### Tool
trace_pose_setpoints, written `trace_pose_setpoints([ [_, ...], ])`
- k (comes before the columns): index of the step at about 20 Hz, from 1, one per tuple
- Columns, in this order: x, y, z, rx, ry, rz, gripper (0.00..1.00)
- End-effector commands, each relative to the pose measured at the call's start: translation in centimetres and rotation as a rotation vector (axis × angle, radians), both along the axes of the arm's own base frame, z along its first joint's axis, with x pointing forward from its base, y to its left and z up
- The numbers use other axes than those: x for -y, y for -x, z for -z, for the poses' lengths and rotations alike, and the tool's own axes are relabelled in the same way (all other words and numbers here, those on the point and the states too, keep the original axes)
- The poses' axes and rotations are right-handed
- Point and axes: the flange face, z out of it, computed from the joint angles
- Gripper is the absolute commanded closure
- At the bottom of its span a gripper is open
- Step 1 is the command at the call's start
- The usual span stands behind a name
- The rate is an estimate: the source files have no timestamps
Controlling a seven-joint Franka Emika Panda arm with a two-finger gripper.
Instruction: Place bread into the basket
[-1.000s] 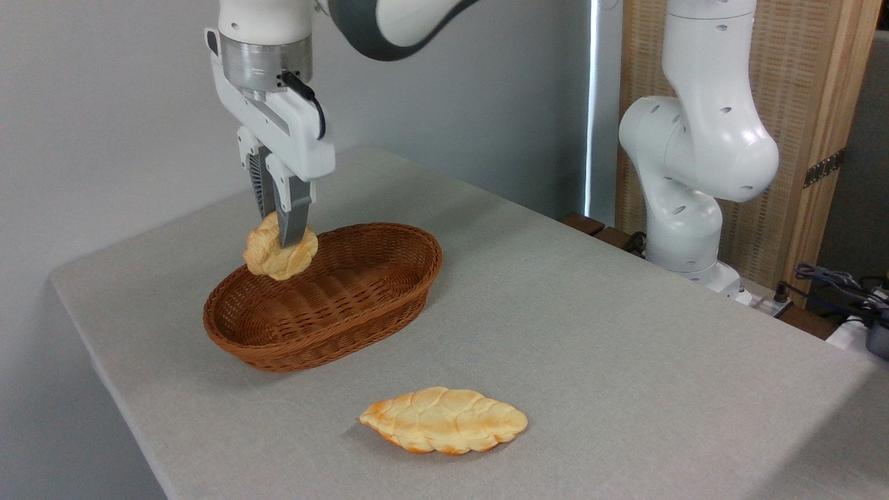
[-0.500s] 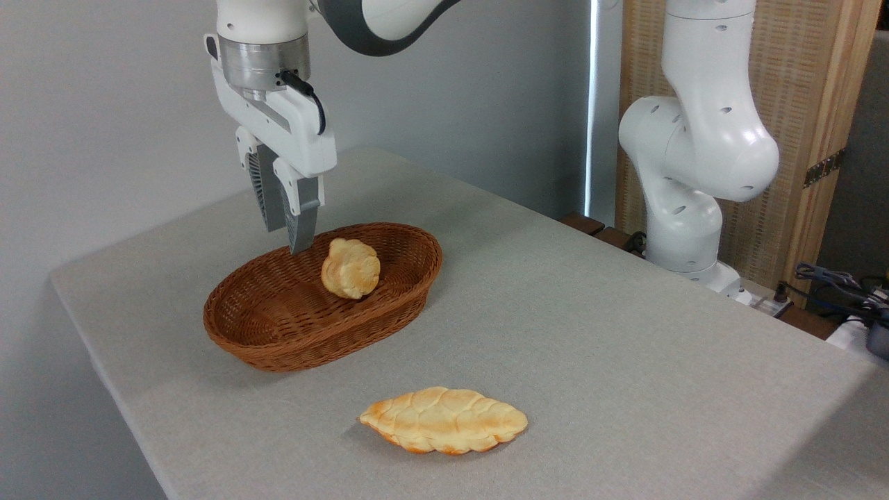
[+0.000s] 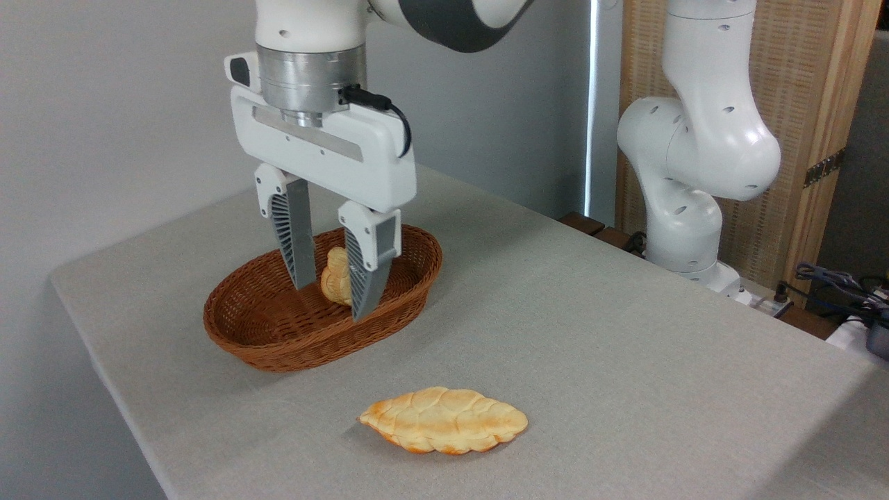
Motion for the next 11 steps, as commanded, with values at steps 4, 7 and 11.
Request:
trace_pose_setpoints([
  [4, -0.97, 0.39, -1.88, 0.013, -0.025, 0.084, 0.0],
  [7, -1.25, 0.9, -1.6, -0.026, -0.011, 0.114, 0.0],
  [11, -0.85, 1.2, -1.3, -0.057, -0.004, 0.107, 0.0],
])
